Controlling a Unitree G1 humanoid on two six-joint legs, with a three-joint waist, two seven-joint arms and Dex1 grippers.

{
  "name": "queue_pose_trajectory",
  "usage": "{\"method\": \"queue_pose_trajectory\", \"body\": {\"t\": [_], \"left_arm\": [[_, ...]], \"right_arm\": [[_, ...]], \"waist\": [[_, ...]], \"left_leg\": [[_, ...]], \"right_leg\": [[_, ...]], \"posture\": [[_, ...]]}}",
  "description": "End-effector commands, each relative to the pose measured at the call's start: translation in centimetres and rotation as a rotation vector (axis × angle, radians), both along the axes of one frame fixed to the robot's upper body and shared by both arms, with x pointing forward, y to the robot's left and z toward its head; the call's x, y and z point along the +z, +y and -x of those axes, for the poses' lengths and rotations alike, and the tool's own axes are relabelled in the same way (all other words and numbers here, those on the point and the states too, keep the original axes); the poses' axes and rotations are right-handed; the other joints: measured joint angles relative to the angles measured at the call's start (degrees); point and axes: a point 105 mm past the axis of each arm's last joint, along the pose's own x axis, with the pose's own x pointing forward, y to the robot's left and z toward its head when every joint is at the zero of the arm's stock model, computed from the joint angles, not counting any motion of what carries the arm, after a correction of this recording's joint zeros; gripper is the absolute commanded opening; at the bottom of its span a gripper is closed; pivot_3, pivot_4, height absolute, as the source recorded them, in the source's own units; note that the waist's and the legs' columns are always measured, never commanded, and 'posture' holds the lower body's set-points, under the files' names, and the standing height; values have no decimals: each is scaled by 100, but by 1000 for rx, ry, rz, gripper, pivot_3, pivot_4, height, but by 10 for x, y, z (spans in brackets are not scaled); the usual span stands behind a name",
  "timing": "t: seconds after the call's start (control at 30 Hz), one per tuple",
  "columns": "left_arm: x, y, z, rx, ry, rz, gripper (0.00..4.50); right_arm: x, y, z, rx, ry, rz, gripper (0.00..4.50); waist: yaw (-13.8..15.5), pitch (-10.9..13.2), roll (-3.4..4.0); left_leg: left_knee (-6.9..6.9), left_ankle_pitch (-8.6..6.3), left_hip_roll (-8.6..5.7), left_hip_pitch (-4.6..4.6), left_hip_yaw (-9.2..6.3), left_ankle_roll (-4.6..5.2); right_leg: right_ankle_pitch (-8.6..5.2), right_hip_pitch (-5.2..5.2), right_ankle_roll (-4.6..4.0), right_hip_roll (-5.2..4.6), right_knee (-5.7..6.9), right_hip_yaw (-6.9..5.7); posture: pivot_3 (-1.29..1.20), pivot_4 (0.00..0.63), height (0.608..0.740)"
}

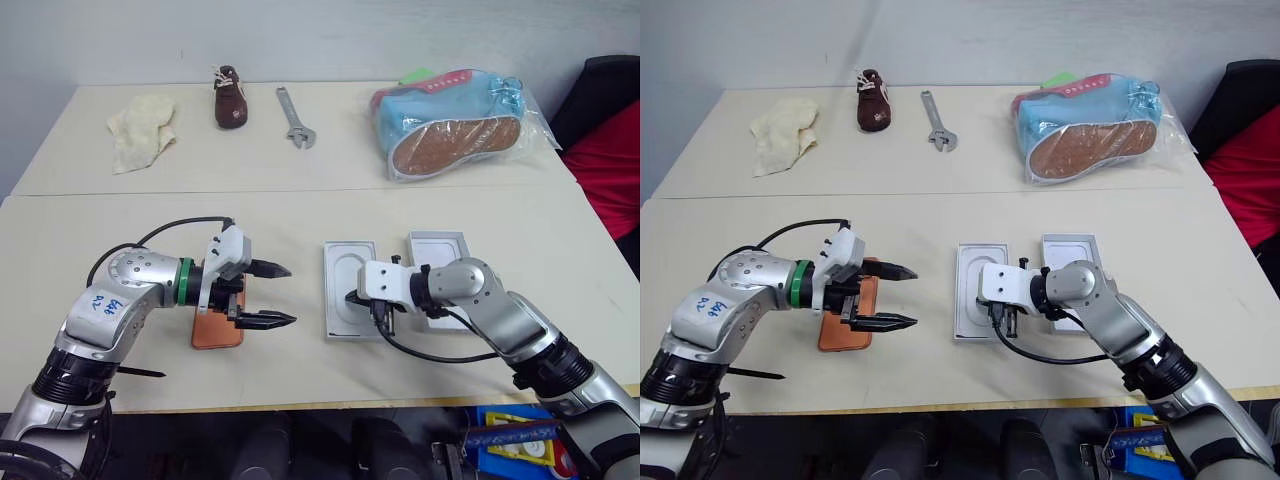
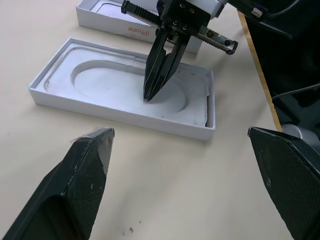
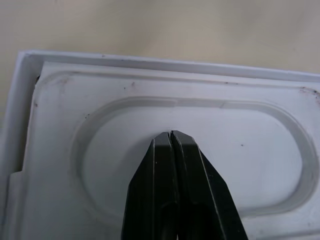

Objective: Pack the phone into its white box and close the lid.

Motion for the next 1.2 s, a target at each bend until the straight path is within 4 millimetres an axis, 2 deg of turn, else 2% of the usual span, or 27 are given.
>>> {"method": "queue_pose_trajectory", "body": {"t": [0.03, 0.13, 0.2, 0.3, 0.4, 0.53, 0.7, 0.77, 0.9, 1.07, 1.13, 1.2], "left_arm": [[9, -1, 0, -10, -39, 7, 4500], [8, 1, -1, -5, -16, 10, 4500], [7, 14, 0, 39, 58, 15, 4500], [5, 52, 6, 157, 262, 40, 4500], [-1, 95, 22, 271, 450, 23, 4500], [-7, 151, 35, 543, 628, 19, 4500], [-20, 183, 42, 807, 736, -21, 4500], [-31, 184, 41, 884, 788, -30, 4500], [-54, 167, 34, 956, 853, -71, 4500], [-70, 126, 29, 901, 911, -125, 4500], [-73, 116, 30, 874, 916, -150, 4500], [-75, 103, 27, 825, 951, -104, 4500]], "right_arm": [[34, 6, -5, -9, -15, -97, 37], [45, 14, -12, -26, -13, -157, 37], [49, 26, -11, 4, 4, -197, 37], [43, 42, -6, 89, -7, -168, 37], [39, 61, -2, 155, 8, -180, 37], [27, 87, 9, 292, 2, -140, 37], [11, 110, 18, 417, -13, -79, 37], [6, 121, 16, 431, -22, -64, 37], [-5, 132, 8, 429, -55, -19, 37], [-11, 135, -4, 389, -84, 18, 37], [-11, 136, -5, 387, -84, 15, 37], [-11, 137, -5, 389, -85, 11, 37]], "waist": [[-38, 0, 0], [-90, 1, 1], [-91, 1, 1], [-130, 1, 1], [-212, 2, 0], [-244, 2, -2], [-214, 2, -8], [-216, -1, -12], [-179, -8, 12], [-59, -51, 85], [-59, -59, 96], [-60, -69, 113]], "left_leg": [[1, 0, 0, -1, 0, 0], [1, 2, 1, -1, 1, -2], [-2, 3, 7, -1, -1, -6], [-10, 3, 14, -2, 1, -11], [-17, 6, 14, -6, 5, -15], [-23, 7, 16, -6, 27, -16], [-25, 6, 22, -3, 36, -14], [-24, 1, 21, -2, 35, -5], [-24, 7, 14, 15, 32, -11], [-24, 10, -7, 50, 30, -13], [-34, 10, -13, 83, 30, -16], [-50, 9, -17, 114, 32, -17]], "right_leg": [[0, -1, 0, 0, 1, 0], [0, -6, 0, 1, 8, 3], [0, -8, -1, 6, 8, 2], [-2, -17, -3, 14, 11, 7], [-3, -37, -5, 15, 22, 12], [-5, -66, -9, 13, 48, 27], [-10, -88, -18, 11, 78, 27], [-10, -90, -19, 11, 79, 29], [-9, -92, -19, 7, 104, 31], [-9, -76, -19, -6, 118, 32], [-9, -50, -19, -9, 120, 35], [-10, -20, -19, -12, 109, 39]], "posture": [[0, 150, 740], [0, 150, 740], [0, 150, 740], [0, 150, 740], [0, 150, 740], [0, 150, 740], [0, 150, 740], [0, 150, 740], [0, 150, 740], [0, 150, 740], [0, 150, 740], [0, 150, 740]]}}
